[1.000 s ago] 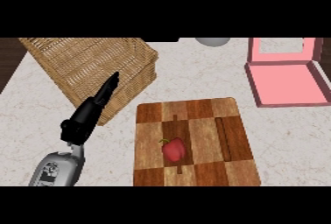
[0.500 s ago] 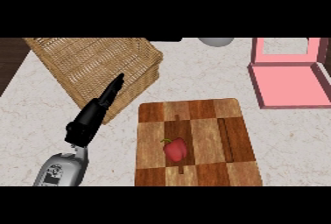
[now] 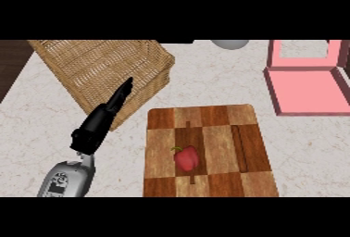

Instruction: Pick the lemon from the cutting board and place it in the cardboard box

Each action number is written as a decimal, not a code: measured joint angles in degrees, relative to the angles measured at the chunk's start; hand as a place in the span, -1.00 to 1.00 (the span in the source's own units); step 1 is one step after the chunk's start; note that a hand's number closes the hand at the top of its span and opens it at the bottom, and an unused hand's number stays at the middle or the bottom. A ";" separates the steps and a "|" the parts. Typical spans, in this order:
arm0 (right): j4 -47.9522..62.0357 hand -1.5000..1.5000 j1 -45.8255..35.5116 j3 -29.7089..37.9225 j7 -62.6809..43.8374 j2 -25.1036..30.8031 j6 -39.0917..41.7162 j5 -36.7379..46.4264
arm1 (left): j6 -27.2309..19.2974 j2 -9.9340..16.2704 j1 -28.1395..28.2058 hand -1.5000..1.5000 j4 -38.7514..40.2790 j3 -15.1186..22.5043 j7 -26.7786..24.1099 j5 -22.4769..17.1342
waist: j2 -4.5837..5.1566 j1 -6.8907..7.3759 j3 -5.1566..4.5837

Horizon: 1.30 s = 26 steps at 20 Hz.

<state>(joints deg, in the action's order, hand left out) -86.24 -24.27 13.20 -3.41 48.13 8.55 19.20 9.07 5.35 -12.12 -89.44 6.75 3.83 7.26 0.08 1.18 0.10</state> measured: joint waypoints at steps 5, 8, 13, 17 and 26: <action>10.99 1.00 -6.66 -4.49 3.92 -1.47 -2.37 6.64 | 0.25 0.10 -1.21 0.00 1.19 -0.88 -0.37 0.09 | 0.07 0.16 0.03; 18.11 1.00 -9.49 -6.54 6.90 -3.77 -5.29 10.52 | 0.53 0.30 -1.04 0.00 0.83 -1.16 -0.39 0.08 | 0.10 0.18 0.03; 30.69 -1.00 -13.69 -7.59 10.29 -7.27 -8.05 13.81 | 0.27 -0.33 -0.83 0.00 0.36 -0.69 0.48 0.62 | 0.20 0.37 0.05; 39.62 -1.00 -17.46 -5.98 10.25 -9.43 -5.90 12.17 | 0.92 -0.39 -0.94 0.00 0.25 -1.10 0.89 -0.23 | 0.29 0.54 0.08; 53.70 -1.00 -21.75 1.96 21.33 -11.80 -6.61 5.58 | 0.68 -0.65 -0.16 0.00 -0.45 -0.92 0.66 0.44 | 0.27 0.31 0.13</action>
<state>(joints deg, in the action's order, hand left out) -32.53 -46.02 15.16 17.92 36.34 1.95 24.79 9.75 4.70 -12.28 -89.89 5.83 4.49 7.70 0.35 1.48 0.23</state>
